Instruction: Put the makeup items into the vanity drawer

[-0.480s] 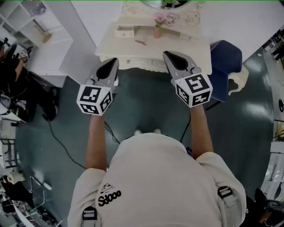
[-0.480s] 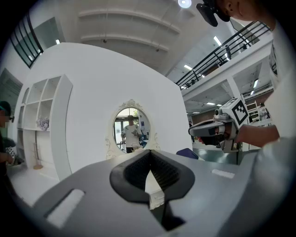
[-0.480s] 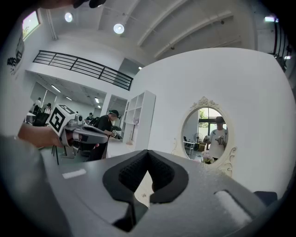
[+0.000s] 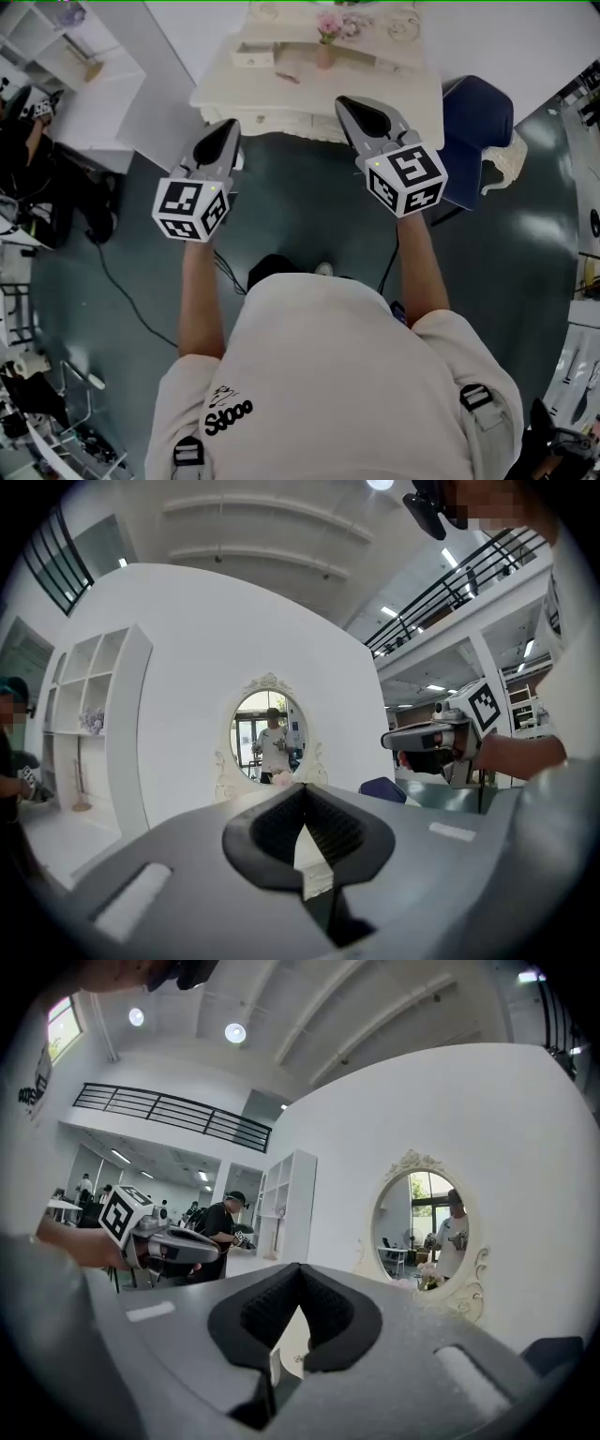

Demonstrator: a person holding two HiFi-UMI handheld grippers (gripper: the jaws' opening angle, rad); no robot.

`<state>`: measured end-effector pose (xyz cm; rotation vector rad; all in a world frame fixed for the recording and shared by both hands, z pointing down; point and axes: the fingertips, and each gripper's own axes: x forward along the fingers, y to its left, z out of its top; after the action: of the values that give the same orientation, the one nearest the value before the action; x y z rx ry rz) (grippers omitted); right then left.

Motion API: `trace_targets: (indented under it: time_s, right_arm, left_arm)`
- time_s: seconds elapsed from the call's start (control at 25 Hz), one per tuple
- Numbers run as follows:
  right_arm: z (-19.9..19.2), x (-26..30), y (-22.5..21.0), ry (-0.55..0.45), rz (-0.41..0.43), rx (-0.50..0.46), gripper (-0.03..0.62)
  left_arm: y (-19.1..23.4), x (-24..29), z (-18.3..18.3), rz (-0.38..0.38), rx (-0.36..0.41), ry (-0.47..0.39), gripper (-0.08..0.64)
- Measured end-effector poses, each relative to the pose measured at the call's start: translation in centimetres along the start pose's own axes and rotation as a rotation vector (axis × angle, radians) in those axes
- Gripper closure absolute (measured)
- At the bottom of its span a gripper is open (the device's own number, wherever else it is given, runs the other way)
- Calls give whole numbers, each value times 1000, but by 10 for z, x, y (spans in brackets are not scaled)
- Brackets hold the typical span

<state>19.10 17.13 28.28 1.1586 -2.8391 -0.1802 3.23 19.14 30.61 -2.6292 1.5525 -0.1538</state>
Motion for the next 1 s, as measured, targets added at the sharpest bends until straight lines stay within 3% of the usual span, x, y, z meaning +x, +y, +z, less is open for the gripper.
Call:
trace_targets:
  time_s: [0.48,1.0]
  right_arm:
    - [-22,53,-24,45,32,-10,590]
    - [-22,203,-80,96,26,-26,591]
  left_arm:
    - [39,41,-16,20,-6,20,541]
    - [170,147,-22,-10,-37,26,541]
